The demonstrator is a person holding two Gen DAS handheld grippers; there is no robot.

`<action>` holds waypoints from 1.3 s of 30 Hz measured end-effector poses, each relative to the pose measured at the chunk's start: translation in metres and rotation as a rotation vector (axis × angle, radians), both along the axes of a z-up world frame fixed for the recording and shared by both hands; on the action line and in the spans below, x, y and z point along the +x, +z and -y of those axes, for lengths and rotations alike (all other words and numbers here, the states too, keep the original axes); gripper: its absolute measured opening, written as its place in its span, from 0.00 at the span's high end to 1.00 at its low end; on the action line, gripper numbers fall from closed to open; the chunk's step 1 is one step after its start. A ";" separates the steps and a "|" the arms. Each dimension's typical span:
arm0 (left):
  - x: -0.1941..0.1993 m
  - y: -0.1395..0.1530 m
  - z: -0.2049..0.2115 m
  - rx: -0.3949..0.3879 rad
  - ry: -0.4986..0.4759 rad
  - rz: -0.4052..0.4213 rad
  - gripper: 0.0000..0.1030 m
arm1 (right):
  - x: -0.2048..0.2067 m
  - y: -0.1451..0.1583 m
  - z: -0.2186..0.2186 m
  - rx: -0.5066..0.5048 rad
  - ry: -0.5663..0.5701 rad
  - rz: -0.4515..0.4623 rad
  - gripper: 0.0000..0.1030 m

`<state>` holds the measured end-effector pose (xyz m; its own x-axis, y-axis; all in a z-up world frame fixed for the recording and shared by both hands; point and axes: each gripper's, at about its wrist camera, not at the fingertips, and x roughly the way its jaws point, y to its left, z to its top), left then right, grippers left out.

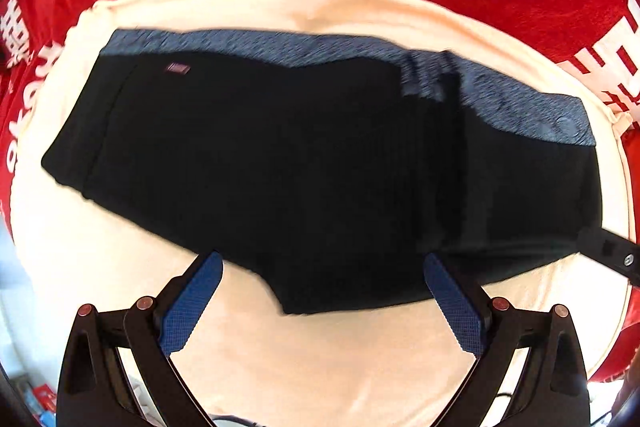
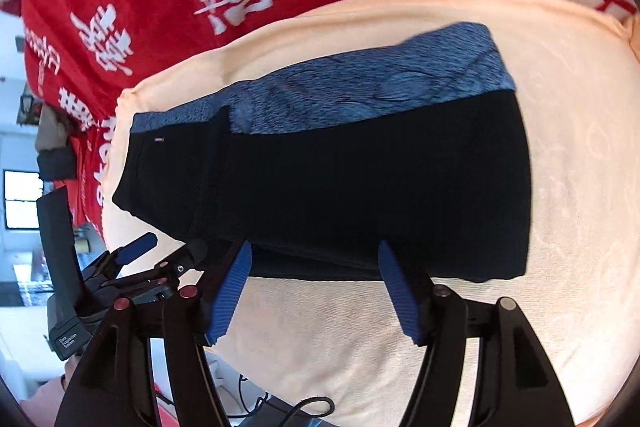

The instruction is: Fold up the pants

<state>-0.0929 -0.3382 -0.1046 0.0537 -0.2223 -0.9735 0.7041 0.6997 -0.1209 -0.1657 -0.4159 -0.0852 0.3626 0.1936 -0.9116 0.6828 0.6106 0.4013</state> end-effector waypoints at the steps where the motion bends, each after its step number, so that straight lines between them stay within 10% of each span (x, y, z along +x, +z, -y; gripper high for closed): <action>1: 0.003 -0.001 -0.007 0.004 0.001 -0.002 0.02 | 0.006 0.001 -0.006 -0.011 0.012 -0.002 0.31; 10: 0.049 -0.015 -0.080 0.023 0.037 -0.029 0.02 | 0.085 -0.014 -0.070 -0.257 0.248 -0.127 0.32; 11: 0.053 -0.017 -0.085 0.022 0.039 -0.030 0.02 | 0.091 -0.018 -0.074 -0.289 0.270 -0.143 0.34; 13: 0.063 -0.018 -0.097 0.022 0.048 -0.032 0.02 | 0.097 -0.029 -0.078 -0.276 0.292 -0.163 0.77; 21: 0.096 -0.018 -0.123 -0.023 0.089 -0.057 0.02 | 0.101 -0.034 -0.093 -0.271 0.354 -0.213 0.79; 26: 0.116 -0.027 -0.133 -0.034 0.125 -0.079 0.02 | 0.104 -0.029 -0.100 -0.285 0.374 -0.234 0.65; 28: 0.120 -0.029 -0.140 -0.036 0.129 -0.082 0.02 | 0.103 -0.024 -0.100 -0.247 0.357 -0.216 0.43; 39: 0.138 -0.023 -0.152 -0.050 0.170 -0.079 0.02 | 0.121 -0.002 -0.115 -0.243 0.350 -0.166 0.25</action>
<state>0.0453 -0.1862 -0.1279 0.0182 -0.2643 -0.9643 0.5633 0.7995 -0.2085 -0.0445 -0.3010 -0.0875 0.1587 0.0519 -0.9860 0.4613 0.8790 0.1205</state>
